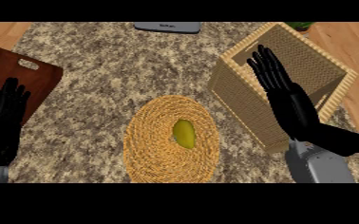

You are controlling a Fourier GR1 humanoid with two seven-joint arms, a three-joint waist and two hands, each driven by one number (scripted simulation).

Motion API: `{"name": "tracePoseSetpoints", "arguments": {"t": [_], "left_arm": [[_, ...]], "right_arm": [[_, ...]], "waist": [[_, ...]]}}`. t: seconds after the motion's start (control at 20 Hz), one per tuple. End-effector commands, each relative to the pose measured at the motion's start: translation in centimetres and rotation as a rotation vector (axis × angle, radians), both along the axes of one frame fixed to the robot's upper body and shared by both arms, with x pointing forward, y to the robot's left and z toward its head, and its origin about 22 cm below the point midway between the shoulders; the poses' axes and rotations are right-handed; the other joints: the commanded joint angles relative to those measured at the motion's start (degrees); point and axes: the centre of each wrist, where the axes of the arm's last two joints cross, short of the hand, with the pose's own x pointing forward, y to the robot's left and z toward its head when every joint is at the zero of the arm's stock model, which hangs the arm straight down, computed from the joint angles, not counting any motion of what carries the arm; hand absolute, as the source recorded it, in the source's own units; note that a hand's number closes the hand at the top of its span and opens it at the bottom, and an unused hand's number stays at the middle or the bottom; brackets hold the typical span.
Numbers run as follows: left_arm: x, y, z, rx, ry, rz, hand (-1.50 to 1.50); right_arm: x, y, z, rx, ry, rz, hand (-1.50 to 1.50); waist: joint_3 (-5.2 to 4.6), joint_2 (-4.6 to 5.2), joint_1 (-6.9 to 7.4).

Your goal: Pick the lemon from the placemat and place it in the basket

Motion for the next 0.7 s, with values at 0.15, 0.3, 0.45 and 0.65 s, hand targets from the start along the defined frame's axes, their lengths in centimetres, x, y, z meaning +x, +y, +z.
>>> {"name": "tracePoseSetpoints", "arguments": {"t": [0.15,0.3,0.45,0.65], "left_arm": [[2.5,-4.1,2.7,0.063,-0.091,-0.325,0.00],[3.0,-7.1,2.6,0.075,-0.066,-0.510,0.00],[3.3,-7.6,2.0,0.092,-0.063,-0.532,0.00],[4.3,-8.5,2.4,0.076,-0.053,-0.538,0.00]], "right_arm": [[2.4,2.0,0.0,-0.148,0.072,0.106,1.50],[2.1,6.5,2.3,-0.325,-0.201,0.400,1.50],[-2.5,13.6,-4.6,-0.141,-0.108,0.443,-1.50],[-5.9,16.6,-6.2,-0.299,-0.140,0.188,-1.50]], "waist": [[4.54,3.09,-1.28],[4.56,3.23,-0.87],[4.61,3.14,-0.68],[4.52,2.57,-1.24]]}}
